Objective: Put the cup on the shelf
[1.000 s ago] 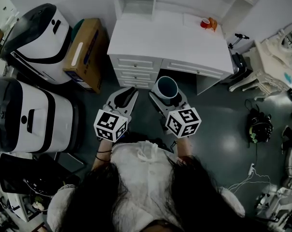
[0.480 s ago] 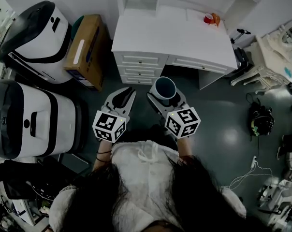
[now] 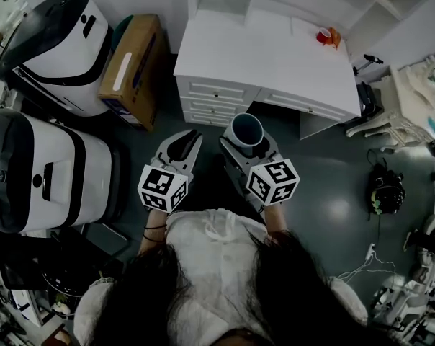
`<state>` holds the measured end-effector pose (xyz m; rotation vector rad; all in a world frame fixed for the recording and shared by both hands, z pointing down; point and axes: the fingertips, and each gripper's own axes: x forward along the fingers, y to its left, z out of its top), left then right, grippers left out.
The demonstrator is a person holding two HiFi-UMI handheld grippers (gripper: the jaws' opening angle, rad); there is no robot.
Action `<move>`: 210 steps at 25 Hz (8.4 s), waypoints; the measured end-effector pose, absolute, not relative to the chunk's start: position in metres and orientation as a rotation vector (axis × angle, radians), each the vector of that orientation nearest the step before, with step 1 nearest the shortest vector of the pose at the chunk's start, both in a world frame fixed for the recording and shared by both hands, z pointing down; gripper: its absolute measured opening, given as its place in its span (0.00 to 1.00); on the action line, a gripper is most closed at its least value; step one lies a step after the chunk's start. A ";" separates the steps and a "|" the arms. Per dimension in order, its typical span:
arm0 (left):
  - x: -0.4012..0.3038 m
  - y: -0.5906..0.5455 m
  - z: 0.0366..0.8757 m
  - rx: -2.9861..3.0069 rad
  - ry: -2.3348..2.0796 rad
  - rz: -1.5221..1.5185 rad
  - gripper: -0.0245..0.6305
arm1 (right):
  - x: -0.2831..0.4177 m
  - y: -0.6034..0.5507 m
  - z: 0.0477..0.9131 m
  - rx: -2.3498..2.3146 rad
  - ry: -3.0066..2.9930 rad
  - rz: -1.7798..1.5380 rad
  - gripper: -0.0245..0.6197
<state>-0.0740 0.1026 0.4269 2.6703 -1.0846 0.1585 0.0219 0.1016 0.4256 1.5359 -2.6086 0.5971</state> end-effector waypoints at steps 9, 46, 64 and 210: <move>-0.057 0.016 0.424 2.682 -1.107 0.184 0.13 | 0.038 0.016 0.429 1.507 -2.629 0.604 0.60; 0.021 -0.171 0.422 2.668 -1.166 0.244 0.13 | 0.105 -0.178 0.453 1.400 -2.641 0.673 0.60; 0.002 -0.303 0.421 2.796 -0.995 0.253 0.13 | 0.082 -0.355 0.492 1.518 -2.548 0.423 0.60; 0.016 -0.133 0.446 2.655 -1.082 0.360 0.13 | 0.091 -0.144 0.451 1.466 -2.679 0.404 0.27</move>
